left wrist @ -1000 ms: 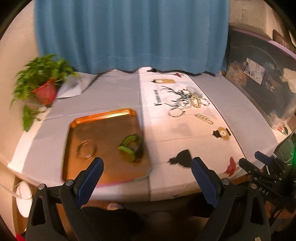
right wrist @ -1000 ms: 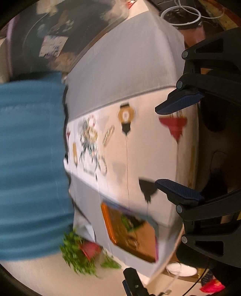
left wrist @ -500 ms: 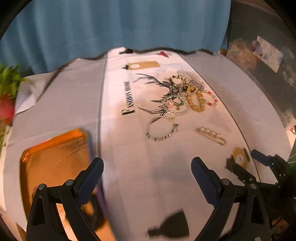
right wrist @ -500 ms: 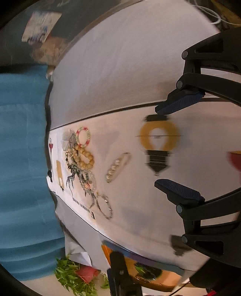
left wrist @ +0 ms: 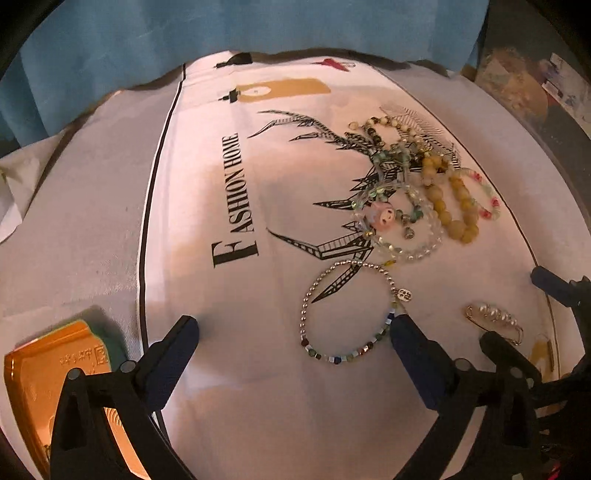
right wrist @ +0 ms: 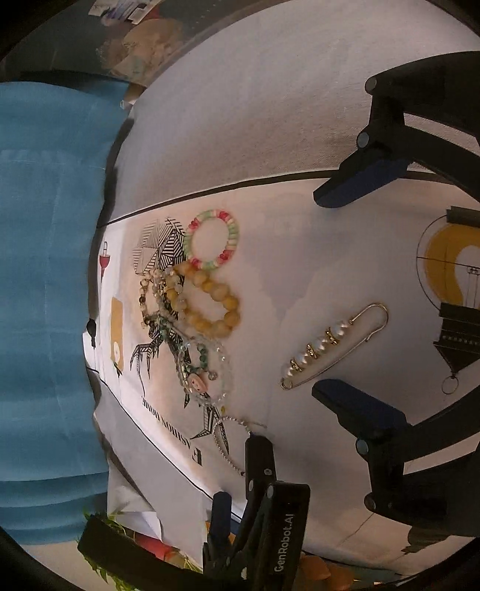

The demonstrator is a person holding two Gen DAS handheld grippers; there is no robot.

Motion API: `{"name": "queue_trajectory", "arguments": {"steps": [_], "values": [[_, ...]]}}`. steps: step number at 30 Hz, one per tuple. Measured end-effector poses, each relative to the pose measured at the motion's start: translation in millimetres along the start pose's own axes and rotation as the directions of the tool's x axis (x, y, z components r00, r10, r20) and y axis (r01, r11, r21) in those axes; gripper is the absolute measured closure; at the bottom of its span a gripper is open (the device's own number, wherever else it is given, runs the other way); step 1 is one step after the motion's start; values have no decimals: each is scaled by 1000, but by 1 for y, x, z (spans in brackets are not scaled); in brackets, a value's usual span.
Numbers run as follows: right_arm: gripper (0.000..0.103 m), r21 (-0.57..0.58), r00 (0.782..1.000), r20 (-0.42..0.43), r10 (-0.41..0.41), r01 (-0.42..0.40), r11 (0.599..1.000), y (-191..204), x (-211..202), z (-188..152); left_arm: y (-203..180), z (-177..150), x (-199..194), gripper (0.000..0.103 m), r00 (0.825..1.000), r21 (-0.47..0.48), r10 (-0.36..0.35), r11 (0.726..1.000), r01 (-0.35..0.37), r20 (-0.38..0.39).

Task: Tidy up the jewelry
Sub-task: 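Grasp the pearl brooch pin with the right tool while the left tool grasps the beaded bracelet, then carry the pin and beaded bracelet over the copper tray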

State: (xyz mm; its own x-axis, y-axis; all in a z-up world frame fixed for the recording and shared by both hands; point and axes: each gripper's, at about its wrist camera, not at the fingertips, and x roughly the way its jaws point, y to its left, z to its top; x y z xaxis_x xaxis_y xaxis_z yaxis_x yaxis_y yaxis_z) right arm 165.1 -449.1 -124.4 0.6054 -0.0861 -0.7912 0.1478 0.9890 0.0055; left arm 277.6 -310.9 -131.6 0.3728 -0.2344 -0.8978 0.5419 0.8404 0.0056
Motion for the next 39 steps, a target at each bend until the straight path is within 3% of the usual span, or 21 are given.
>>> {"name": "queue_trajectory", "arguments": {"steps": [3, 5, 6, 7, 8, 11, 17, 25, 32, 39], "values": [[14, -2, 1000, 2, -3, 3, 1000, 1, -1, 0, -2, 0, -2, 5, 1000, -1, -3, 1000, 3, -1], [47, -19, 1000, 24, 10, -10, 1000, 6, -5, -1, -8, -1, -9, 32, 1000, 31, -24, 999, 23, 19], [75, -47, 999, 44, 26, -24, 999, 12, -10, -3, -14, -1, -14, 68, 998, 65, -47, 997, 45, 31], [87, -61, 998, 48, 28, -25, 998, 15, -11, -4, -17, -1, -16, 98, 998, 87, -63, 994, 61, 25], [92, -78, 999, 49, 22, -18, 997, 20, -12, -5, -20, -1, -16, 98, 996, 94, -88, 992, 87, 6], [91, -71, 999, 49, 10, -7, 997, 24, -14, -7, -18, -3, -19, 98, 989, 52, -147, 988, 148, -16], [91, 18, 999, 47, 12, -12, 1000, 8, -30, -13, -14, -11, -53, 98, 985, 23, -167, 986, 167, 48], [91, 70, 991, 131, 17, -26, 997, 4, -91, -17, -14, -34, -126, 98, 968, 25, -194, 981, 192, 158], [91, 64, 984, 173, 44, -56, 996, 28, -152, -43, -7, -88, -196, 98, 959, -24, -186, 980, 196, 214], [91, 24, 981, 173, 92, -97, 995, 69, -212, -97, -3, -160, -249, 98, 959, -35, -156, 985, 169, 238]]}}
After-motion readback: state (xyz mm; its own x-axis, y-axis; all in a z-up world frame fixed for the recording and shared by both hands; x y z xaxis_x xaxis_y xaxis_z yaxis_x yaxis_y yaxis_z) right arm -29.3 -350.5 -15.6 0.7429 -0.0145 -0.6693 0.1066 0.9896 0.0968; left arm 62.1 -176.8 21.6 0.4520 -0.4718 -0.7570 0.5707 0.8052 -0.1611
